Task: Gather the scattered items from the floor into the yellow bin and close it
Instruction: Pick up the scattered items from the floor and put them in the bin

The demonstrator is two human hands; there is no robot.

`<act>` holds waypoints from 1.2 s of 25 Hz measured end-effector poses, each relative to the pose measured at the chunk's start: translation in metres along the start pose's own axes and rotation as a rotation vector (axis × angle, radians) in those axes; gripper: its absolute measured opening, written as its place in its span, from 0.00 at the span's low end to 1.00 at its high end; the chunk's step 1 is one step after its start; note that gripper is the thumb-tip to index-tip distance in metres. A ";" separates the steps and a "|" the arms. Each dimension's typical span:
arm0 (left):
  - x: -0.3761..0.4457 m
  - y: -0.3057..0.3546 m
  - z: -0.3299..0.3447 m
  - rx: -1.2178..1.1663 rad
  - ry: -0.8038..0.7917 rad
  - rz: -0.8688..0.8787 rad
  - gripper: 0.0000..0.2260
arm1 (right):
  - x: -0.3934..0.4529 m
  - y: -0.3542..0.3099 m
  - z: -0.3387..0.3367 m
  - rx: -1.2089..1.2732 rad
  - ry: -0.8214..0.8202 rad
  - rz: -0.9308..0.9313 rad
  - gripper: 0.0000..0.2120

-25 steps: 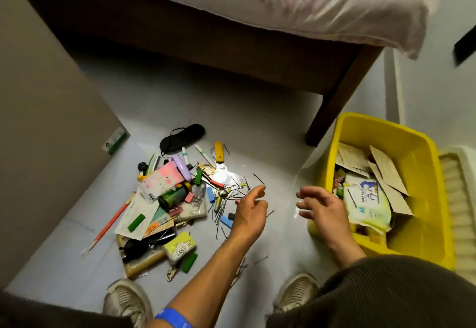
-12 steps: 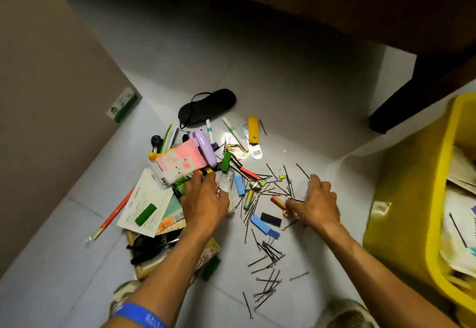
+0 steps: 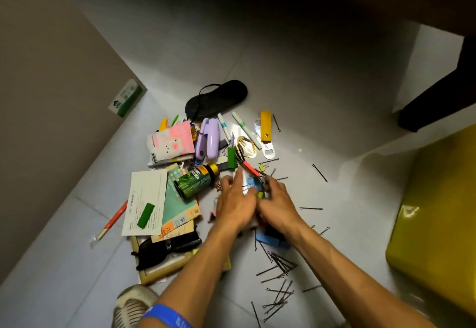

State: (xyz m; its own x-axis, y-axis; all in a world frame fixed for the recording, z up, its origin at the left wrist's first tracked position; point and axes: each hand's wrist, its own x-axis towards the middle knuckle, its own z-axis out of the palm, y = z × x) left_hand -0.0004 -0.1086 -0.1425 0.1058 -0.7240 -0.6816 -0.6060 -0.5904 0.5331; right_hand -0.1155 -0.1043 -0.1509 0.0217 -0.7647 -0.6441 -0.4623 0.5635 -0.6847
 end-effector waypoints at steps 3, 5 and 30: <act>-0.002 0.010 0.016 -0.332 -0.051 -0.007 0.21 | -0.002 0.002 0.004 0.096 -0.044 0.006 0.19; -0.004 0.007 0.023 -0.375 -0.033 -0.004 0.15 | -0.005 0.007 0.002 0.157 -0.019 0.018 0.13; -0.250 0.199 0.062 -0.271 -0.048 0.697 0.06 | -0.249 -0.026 -0.189 0.585 0.519 -0.245 0.09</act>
State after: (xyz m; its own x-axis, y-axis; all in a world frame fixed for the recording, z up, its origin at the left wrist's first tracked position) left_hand -0.1959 -0.0227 0.1033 -0.2700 -0.9496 -0.1591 -0.3043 -0.0726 0.9498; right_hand -0.2760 0.0121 0.0914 -0.4172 -0.8538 -0.3113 0.0430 0.3236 -0.9452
